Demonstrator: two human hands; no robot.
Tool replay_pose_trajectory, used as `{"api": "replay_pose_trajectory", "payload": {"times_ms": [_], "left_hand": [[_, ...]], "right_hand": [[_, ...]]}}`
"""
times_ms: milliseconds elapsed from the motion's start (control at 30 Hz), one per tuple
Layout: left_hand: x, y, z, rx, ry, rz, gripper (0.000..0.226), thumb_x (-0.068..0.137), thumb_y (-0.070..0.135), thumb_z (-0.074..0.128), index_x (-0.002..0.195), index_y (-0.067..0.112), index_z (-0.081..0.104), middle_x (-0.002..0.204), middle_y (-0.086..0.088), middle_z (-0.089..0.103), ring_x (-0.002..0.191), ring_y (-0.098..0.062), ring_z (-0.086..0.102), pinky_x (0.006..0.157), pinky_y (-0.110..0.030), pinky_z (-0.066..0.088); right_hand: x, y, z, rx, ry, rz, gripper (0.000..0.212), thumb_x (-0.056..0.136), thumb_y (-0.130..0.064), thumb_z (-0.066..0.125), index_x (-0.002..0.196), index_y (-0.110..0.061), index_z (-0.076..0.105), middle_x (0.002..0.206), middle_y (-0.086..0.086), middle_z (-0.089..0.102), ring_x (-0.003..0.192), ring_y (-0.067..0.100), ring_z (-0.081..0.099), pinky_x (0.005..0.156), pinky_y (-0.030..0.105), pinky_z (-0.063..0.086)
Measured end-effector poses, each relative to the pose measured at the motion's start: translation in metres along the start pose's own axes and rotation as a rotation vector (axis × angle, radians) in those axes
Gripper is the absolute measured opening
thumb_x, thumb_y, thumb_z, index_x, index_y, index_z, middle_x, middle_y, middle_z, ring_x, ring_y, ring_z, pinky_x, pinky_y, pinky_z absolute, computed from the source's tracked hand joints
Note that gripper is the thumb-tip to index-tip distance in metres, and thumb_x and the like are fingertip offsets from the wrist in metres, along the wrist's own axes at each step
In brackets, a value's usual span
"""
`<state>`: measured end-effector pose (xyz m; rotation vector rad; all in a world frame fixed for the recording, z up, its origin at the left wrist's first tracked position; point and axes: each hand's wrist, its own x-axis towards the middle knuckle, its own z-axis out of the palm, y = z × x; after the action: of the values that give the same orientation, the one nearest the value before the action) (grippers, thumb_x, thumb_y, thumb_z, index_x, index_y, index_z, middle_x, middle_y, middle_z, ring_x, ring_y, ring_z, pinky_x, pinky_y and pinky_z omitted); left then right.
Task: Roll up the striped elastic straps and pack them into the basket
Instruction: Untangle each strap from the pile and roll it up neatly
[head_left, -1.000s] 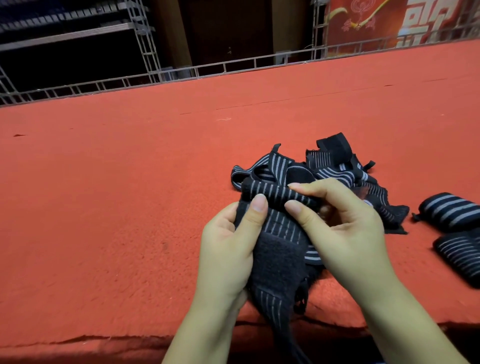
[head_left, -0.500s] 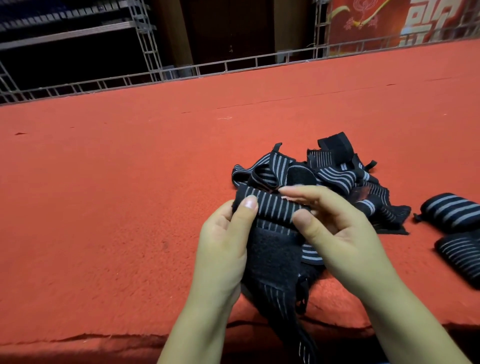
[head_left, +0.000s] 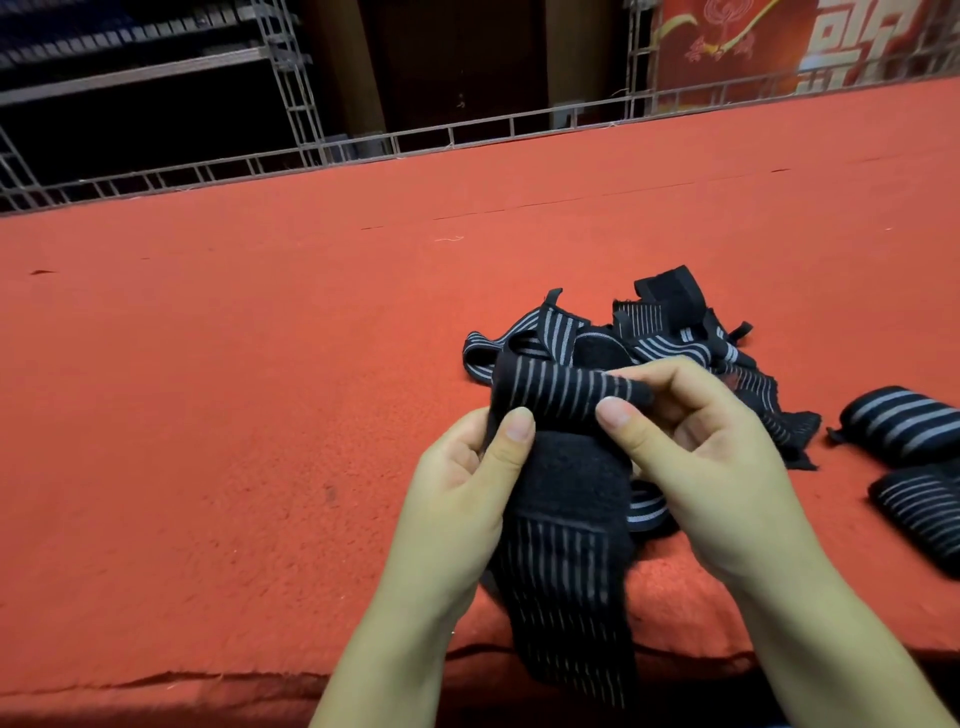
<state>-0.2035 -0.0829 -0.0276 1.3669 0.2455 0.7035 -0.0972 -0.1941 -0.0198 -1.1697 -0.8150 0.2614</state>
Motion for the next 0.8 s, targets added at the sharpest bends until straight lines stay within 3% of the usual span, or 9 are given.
{"api": "replay_pose_trajectory", "payload": {"times_ms": [167, 300, 400, 467, 533, 667, 800], "left_hand": [[-0.002, -0.002, 0.006, 0.025, -0.020, -0.007, 0.031, 0.086, 0.032, 0.058, 0.105, 0.009, 0.067, 0.103, -0.011, 0.074, 0.097, -0.023, 0.071, 0.078, -0.028, 0.056], [-0.002, -0.002, 0.010, 0.027, 0.028, -0.015, 0.030, 0.083, 0.036, 0.059, 0.095, 0.010, 0.069, 0.094, -0.009, 0.076, 0.088, -0.019, 0.072, 0.072, -0.026, 0.056], [-0.001, 0.000, 0.012, 0.043, 0.102, -0.025, 0.043, 0.080, 0.046, 0.060, 0.088, 0.006, 0.071, 0.091, -0.011, 0.076, 0.083, -0.020, 0.071, 0.071, -0.030, 0.057], [-0.001, 0.002, 0.013, 0.055, 0.152, -0.039, 0.059, 0.077, 0.061, 0.064, 0.082, 0.003, 0.071, 0.086, -0.012, 0.075, 0.079, -0.020, 0.069, 0.069, -0.034, 0.055], [0.000, 0.004, 0.014, 0.040, 0.174, -0.053, 0.058, 0.072, 0.067, 0.064, 0.074, 0.010, 0.075, 0.080, -0.010, 0.074, 0.075, -0.018, 0.069, 0.064, -0.030, 0.054], [0.001, 0.004, 0.013, 0.007, 0.163, -0.072, 0.047, 0.081, 0.053, 0.069, 0.076, 0.007, 0.074, 0.082, -0.016, 0.074, 0.075, -0.022, 0.069, 0.067, -0.033, 0.053], [0.000, 0.002, 0.011, -0.057, 0.132, -0.034, 0.034, 0.080, 0.036, 0.056, 0.081, 0.008, 0.074, 0.083, -0.013, 0.075, 0.076, -0.020, 0.072, 0.062, -0.026, 0.055]], "right_hand": [[0.002, 0.001, -0.004, -0.139, 0.068, -0.080, 0.015, 0.076, -0.033, 0.072, 0.089, -0.031, 0.065, 0.090, -0.007, 0.070, 0.086, 0.006, 0.063, 0.078, 0.026, 0.049], [-0.001, -0.002, -0.003, -0.214, 0.090, -0.126, 0.013, 0.074, -0.024, 0.071, 0.085, -0.029, 0.065, 0.084, -0.015, 0.068, 0.073, 0.001, 0.061, 0.070, 0.013, 0.046], [-0.003, -0.005, -0.001, -0.254, 0.052, -0.154, 0.020, 0.072, -0.018, 0.077, 0.085, -0.028, 0.065, 0.075, -0.022, 0.064, 0.067, -0.004, 0.058, 0.065, 0.006, 0.041], [-0.003, -0.006, 0.000, -0.289, 0.023, -0.177, 0.023, 0.069, -0.015, 0.078, 0.084, -0.028, 0.066, 0.081, -0.018, 0.065, 0.071, -0.005, 0.058, 0.065, 0.004, 0.041], [-0.003, -0.006, 0.000, -0.281, -0.009, -0.182, 0.023, 0.068, -0.013, 0.074, 0.083, -0.028, 0.067, 0.091, -0.008, 0.065, 0.081, -0.004, 0.061, 0.066, 0.005, 0.045], [-0.002, -0.002, -0.003, -0.215, -0.088, -0.122, 0.028, 0.068, -0.012, 0.072, 0.085, -0.034, 0.068, 0.100, -0.005, 0.066, 0.095, 0.004, 0.065, 0.072, 0.010, 0.050], [-0.004, -0.003, -0.006, -0.150, -0.163, -0.015, 0.026, 0.072, -0.021, 0.073, 0.096, -0.030, 0.068, 0.103, -0.010, 0.069, 0.092, 0.002, 0.066, 0.076, 0.012, 0.049]]}}
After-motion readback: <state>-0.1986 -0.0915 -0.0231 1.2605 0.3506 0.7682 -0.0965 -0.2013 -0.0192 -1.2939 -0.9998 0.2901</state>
